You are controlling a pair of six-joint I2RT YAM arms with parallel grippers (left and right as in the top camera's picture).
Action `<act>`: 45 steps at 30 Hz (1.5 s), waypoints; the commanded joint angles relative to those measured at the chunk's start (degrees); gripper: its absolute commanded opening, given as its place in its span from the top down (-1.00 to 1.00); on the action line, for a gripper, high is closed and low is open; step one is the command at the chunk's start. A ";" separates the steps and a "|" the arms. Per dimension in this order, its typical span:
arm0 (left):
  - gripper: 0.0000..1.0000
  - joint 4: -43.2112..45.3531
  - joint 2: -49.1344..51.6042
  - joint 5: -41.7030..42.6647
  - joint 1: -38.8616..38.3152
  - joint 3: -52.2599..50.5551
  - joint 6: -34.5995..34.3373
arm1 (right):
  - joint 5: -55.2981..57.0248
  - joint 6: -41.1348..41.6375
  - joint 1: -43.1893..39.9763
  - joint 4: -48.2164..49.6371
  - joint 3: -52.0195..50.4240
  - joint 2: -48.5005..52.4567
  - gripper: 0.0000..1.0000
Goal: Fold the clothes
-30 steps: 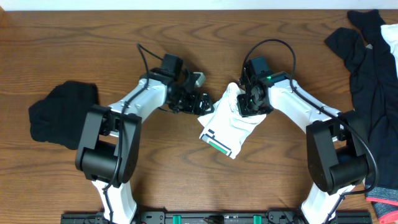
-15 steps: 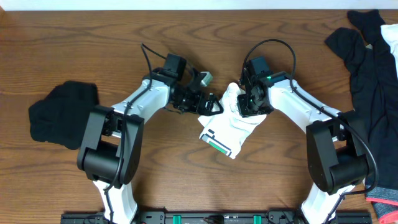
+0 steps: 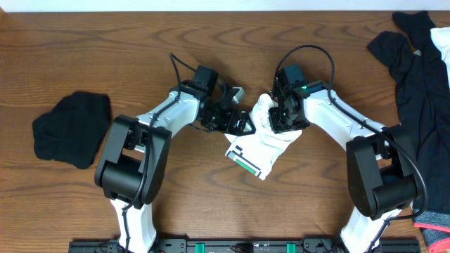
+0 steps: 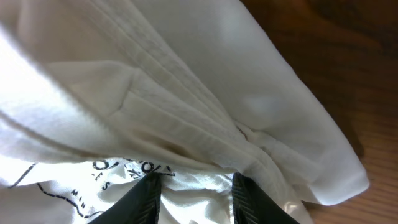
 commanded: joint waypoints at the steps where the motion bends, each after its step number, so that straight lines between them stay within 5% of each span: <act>1: -0.93 -0.24 1.99 -1.18 -1.73 -0.15 0.96 | 1.55 -0.83 0.17 -0.68 -0.22 0.81 0.28; 4: -0.74 -0.22 2.01 -1.18 -2.80 -0.15 1.01 | 1.55 -0.83 0.17 -0.66 -0.22 0.81 0.27; 11: 0.07 -0.46 2.01 -1.18 -3.04 -0.15 0.98 | 1.57 -0.83 0.17 -1.07 -0.22 0.81 0.28; 18: 0.81 -0.74 1.62 -1.77 -2.21 -0.13 0.96 | 1.57 -0.11 -0.20 -4.46 0.94 -0.26 0.50; 37: 0.88 -23.74 -16.59 -51.87 12.68 5.38 6.36 | 3.93 0.46 -8.17 -21.73 3.10 -26.12 0.35; 45: 0.88 -23.78 -22.77 -56.13 22.45 8.00 9.60 | 6.49 0.00 -8.20 -25.99 3.08 -26.34 0.39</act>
